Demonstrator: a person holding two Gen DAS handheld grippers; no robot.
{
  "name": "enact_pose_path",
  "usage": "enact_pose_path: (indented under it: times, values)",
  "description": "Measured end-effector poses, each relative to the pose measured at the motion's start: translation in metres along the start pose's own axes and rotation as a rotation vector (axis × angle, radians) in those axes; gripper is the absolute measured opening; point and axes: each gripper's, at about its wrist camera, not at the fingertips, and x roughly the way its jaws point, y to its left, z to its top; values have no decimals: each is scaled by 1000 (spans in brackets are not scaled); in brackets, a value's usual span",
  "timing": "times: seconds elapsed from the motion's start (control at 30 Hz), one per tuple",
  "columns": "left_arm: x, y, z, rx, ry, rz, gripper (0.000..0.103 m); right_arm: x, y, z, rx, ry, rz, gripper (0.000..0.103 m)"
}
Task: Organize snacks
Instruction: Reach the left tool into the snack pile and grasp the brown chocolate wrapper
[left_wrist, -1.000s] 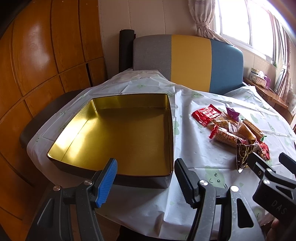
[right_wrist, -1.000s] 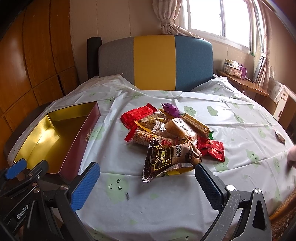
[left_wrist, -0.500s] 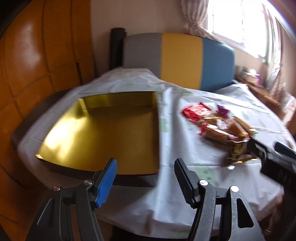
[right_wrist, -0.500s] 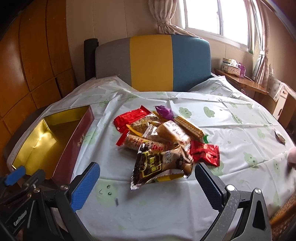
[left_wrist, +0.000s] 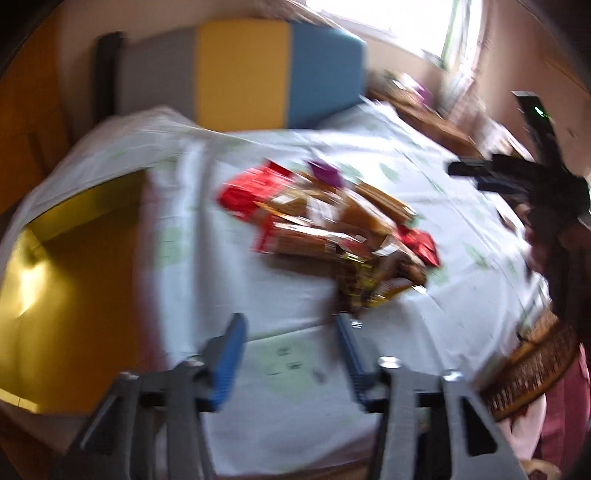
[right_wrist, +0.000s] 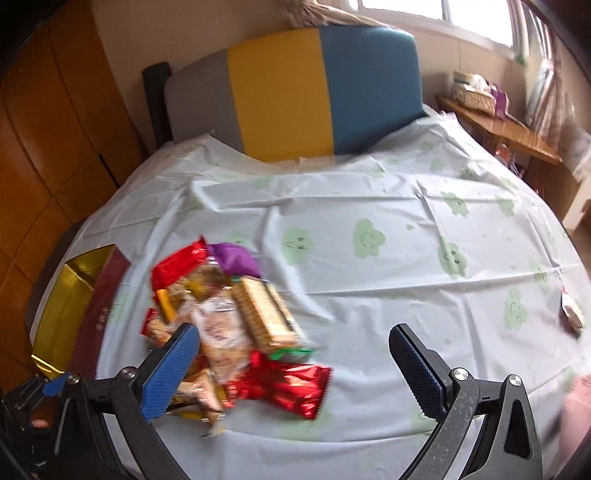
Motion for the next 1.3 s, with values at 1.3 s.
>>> enact_pose_path:
  times: [1.3]
  values:
    - [7, -20, -2, 147, -34, -254, 7, 72, 38, -44, -226, 370, 51, 86]
